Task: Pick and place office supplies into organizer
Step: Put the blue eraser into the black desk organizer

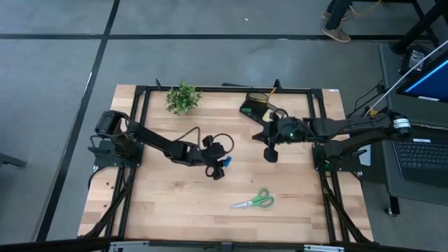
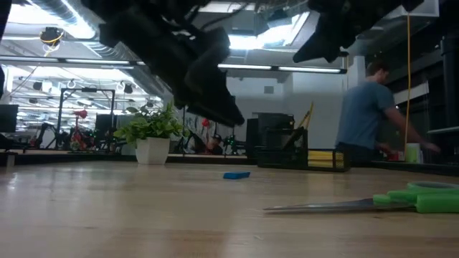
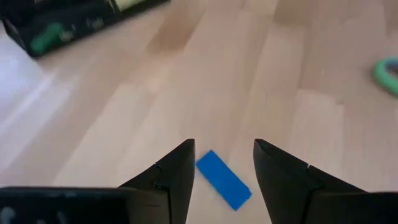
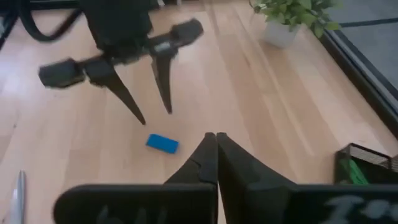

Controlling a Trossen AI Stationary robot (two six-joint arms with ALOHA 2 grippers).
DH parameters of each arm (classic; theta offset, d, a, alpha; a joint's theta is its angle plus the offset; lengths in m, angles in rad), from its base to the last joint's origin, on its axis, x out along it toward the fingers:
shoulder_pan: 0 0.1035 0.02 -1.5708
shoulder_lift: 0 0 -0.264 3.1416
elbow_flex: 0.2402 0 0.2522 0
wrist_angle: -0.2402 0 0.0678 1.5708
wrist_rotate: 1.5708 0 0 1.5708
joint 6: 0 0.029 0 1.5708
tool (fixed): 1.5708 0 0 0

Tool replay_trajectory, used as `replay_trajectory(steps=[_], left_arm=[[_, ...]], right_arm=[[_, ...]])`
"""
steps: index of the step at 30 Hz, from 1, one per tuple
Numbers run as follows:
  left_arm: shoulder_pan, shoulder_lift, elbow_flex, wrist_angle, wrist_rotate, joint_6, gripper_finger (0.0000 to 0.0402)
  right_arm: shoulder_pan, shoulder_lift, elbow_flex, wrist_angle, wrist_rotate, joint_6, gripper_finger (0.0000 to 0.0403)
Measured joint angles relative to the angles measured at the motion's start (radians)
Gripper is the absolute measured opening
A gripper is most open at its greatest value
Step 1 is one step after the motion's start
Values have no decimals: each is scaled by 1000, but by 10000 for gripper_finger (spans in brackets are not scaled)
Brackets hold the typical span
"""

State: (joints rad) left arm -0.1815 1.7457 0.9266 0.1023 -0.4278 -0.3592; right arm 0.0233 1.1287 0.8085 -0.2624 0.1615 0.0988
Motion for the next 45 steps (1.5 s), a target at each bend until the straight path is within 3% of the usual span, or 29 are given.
replay_trajectory(steps=[12, 16, 23, 32, 45], left_arm=[[-2, 196, 321, -472, 34, -300, 173], [-2, 265, 396, -529, 88, -355, 174], [10, 325, 435, -544, 88, -390, 174], [13, 316, 442, -589, 75, -377, 173], [8, 318, 480, -710, 29, -378, 173]], right_arm=[[40, -3, -35, 35, 17, -29, 3], [40, -3, -35, 35, 17, -34, 10], [43, -3, -49, 37, 14, -29, 4], [68, -3, -132, 122, 12, -24, 13], [68, -2, -139, 156, 12, -28, 16]])
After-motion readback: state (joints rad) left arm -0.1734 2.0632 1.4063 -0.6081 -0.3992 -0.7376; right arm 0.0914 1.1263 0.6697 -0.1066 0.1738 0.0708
